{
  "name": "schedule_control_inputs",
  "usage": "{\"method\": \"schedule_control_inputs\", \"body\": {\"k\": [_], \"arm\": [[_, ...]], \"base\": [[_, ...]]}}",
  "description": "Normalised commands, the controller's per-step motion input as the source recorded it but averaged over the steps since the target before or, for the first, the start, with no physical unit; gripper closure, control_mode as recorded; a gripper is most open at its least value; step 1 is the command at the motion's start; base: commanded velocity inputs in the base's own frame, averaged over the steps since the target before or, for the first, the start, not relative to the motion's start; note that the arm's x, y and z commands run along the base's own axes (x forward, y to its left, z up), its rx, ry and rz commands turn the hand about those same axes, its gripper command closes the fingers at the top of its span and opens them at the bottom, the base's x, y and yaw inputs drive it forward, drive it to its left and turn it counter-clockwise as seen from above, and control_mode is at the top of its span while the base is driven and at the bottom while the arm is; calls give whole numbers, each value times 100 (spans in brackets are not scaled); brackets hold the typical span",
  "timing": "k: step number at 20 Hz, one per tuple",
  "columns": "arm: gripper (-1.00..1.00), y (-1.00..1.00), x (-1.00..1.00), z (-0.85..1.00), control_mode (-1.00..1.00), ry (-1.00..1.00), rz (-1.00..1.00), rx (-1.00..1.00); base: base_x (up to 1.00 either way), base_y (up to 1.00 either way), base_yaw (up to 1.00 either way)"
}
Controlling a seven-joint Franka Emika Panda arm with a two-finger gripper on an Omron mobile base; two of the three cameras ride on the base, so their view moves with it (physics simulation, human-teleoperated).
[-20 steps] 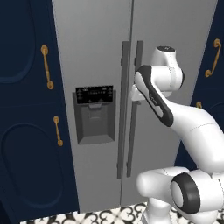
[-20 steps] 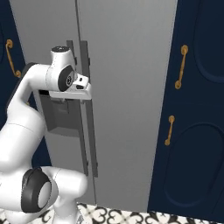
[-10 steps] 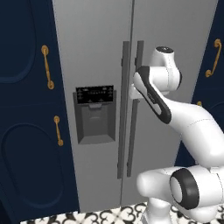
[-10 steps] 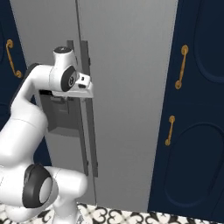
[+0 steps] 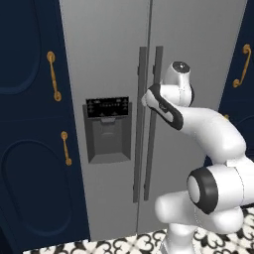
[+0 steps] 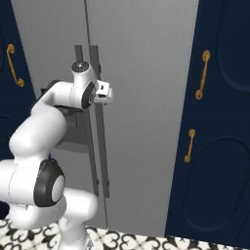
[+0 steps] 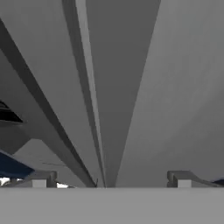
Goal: Take the strawberry from the fridge and place it on top of the pancake, located on the dining counter.
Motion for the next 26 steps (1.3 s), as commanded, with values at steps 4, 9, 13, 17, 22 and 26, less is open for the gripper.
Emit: {"method": "schedule_control_inputs", "body": {"k": [4,9,13,17,22,26], "arm": [[-100,-2,89,0,-100,-4,0,0],[-100,0,70,-2,-100,0,0,0],[-100,0,52,-19,-100,-4,0,0],[-100,0,22,-21,-100,-33,1,0],[-100,0,-29,0,-100,-46,3,0],[-100,2,1,-5,-100,-33,2,0]], "base": [[0,0,0],[0,0,0],[0,0,0],[0,0,0],[0,0,0],[0,0,0]]}}
